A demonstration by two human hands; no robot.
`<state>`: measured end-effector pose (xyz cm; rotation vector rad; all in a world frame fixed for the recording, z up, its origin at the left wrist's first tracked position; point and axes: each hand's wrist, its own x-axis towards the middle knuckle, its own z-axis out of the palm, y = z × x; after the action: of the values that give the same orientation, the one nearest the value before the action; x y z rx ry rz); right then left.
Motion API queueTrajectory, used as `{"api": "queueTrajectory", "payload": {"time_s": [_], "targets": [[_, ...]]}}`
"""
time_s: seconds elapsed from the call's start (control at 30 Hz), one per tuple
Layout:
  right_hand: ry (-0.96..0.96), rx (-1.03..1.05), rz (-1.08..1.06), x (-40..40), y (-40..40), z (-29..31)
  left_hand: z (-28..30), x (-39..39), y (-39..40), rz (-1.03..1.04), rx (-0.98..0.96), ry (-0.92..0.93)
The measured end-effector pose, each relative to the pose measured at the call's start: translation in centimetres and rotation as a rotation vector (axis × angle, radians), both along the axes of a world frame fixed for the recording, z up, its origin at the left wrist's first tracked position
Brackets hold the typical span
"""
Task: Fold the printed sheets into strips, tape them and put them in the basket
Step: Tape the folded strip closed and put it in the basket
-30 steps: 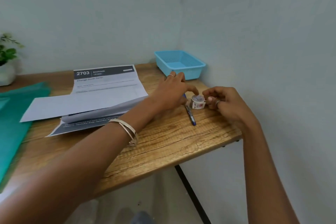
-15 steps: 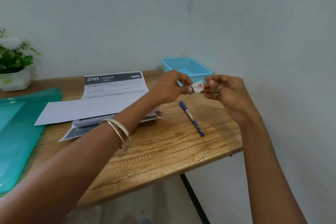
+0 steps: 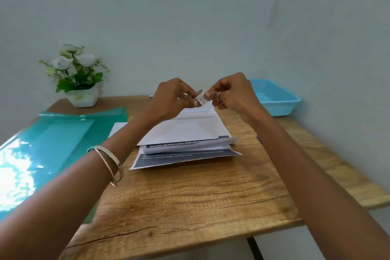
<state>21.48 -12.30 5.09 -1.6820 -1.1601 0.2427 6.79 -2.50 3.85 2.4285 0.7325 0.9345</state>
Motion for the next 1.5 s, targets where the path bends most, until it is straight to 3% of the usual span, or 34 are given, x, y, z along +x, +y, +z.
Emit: {"api": "queueTrajectory", "payload": {"time_s": [0.2,0.33,0.47,0.7,0.87,0.93,1.03,1.17,1.27,1.37,1.5], "targets": [[-0.212,-0.063,0.046,-1.2,2.0,-2.4,-2.2,-1.0,1.2,0.067,-0.142,0.004],[-0.215,-0.051,0.12,-1.4,1.9,-2.5,-2.7,-1.1,1.5,0.067,-0.176,0.008],[-0.023,-0.021,0.266,-1.1,1.1,-2.2,-3.4,-1.2,1.6,0.099,-0.201,0.004],[0.325,0.093,0.264,1.2,0.3,-2.0,-3.5,-1.1,1.1,-0.017,-0.453,-0.102],[0.091,-0.044,0.443,1.4,-0.2,-2.1,-3.2,-0.8,-0.1,-0.14,-0.445,-0.06],[-0.069,-0.101,0.436,1.1,-0.5,-1.9,-3.3,-0.7,-0.3,-0.135,-0.395,-0.039],[-0.138,-0.144,0.413,1.1,-1.2,-1.8,-3.6,-0.5,-0.4,-0.157,-0.368,-0.066],[-0.245,-0.162,0.257,3.0,-2.4,-1.2,-3.6,-0.2,-0.6,-0.196,-0.451,-0.156],[-0.347,-0.203,0.053,5.1,-3.2,-1.5,-3.7,-0.3,0.0,-0.137,-0.403,-0.142],[-0.36,-0.369,-0.038,6.8,-3.3,-2.8,-4.1,-0.7,1.0,-0.054,-0.271,-0.002],[-0.543,-0.559,-0.093,7.5,-2.7,-3.8,-4.5,-1.1,1.7,-0.034,-0.073,0.193]]}}
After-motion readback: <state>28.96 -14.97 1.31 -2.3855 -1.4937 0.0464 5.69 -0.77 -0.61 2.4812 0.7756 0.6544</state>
